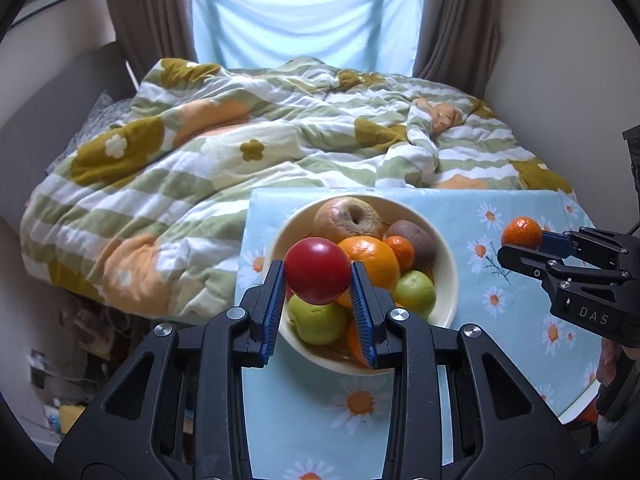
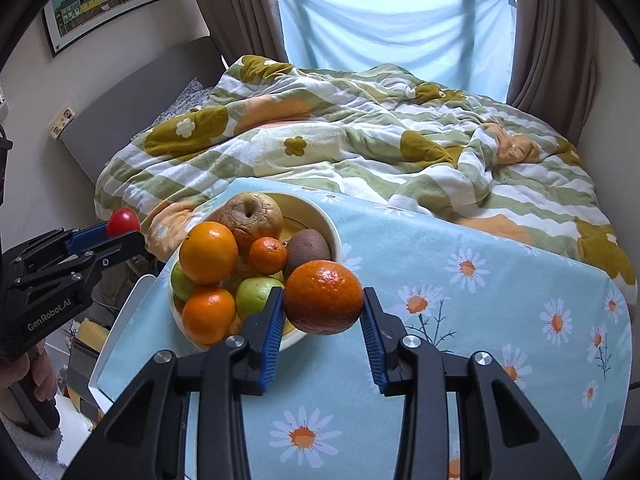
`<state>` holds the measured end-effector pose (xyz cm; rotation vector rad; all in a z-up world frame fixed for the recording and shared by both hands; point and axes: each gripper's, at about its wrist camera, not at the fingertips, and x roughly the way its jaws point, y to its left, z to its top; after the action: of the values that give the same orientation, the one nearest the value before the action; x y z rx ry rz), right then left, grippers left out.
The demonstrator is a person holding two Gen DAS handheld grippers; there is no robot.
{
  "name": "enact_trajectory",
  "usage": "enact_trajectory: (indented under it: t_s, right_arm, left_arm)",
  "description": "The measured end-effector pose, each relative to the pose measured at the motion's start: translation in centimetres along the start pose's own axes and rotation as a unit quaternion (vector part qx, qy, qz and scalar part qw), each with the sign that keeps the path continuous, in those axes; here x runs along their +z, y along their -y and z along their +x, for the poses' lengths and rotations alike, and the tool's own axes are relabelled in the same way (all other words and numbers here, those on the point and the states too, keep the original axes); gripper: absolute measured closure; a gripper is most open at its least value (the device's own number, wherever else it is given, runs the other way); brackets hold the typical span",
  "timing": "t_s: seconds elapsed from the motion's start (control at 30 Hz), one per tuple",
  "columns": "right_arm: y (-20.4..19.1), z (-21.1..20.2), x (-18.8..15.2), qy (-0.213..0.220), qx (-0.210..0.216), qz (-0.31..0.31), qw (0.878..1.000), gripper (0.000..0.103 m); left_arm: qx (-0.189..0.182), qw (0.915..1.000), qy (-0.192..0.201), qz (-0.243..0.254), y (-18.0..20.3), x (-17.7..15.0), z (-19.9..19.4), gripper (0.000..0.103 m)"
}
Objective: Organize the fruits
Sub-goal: 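Lower the tomato onto the plate and open the left tool while the right tool carries the tangerine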
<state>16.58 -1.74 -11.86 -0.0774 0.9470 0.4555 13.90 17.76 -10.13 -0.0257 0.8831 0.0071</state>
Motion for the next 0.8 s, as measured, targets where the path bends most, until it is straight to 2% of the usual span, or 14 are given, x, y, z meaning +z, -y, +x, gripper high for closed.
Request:
enact_trajectory:
  t_s: [0.27,0.57,0.8]
  right_arm:
    - [-0.9,2.0,0.6,-0.003,-0.028,0.040,0.999,0.069]
    - [-0.5,3.5,0.2,-0.009,-0.064,0.083,0.994,0.069]
    - [0.0,3.8,-0.2,-0.013,-0.080,0.102,0.991,0.069]
  left_arm:
    - [-0.031,0.9989,-0.020,0.029,-2.9,1.2,4.0,0.064]
    - [-0.062,0.9946,-0.048,0.067,-3.4,1.8,8.8,0.064]
    - [-0.072,0.9921,-0.055,0.086,-3.7,2.0,9.8,0.064]
